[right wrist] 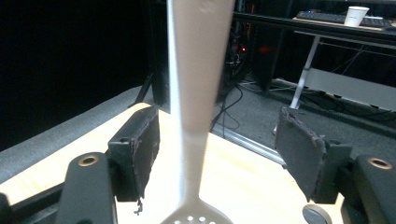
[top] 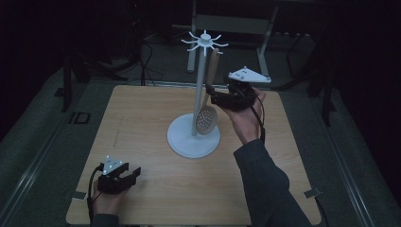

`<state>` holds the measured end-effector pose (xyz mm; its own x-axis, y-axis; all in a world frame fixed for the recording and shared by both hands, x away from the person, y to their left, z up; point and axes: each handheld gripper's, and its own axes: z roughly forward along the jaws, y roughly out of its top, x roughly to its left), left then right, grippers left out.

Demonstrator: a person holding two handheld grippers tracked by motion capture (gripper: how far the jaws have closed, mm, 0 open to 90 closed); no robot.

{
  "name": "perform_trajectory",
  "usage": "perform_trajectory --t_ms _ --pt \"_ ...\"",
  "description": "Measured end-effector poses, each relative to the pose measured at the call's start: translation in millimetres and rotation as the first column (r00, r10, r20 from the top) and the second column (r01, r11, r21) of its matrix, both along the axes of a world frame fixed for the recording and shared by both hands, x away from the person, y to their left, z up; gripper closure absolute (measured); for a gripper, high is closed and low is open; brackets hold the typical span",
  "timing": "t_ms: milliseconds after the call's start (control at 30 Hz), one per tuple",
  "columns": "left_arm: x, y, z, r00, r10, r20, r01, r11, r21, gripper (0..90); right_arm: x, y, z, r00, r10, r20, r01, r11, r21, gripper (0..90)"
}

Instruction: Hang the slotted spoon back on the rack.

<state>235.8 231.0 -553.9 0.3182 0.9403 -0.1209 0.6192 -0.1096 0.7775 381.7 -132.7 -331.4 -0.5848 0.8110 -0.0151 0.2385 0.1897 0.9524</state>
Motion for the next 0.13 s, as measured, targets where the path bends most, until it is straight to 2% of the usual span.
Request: perform_trajectory --t_ms 133 --pt "0.0 0.4 0.1 1.0 0.005 0.001 -0.005 1.0 -0.002 45.8 -1.4 -12.2 -11.2 0.9998 -0.018 -0.011 0.018 1.0 -0.022 30.0"
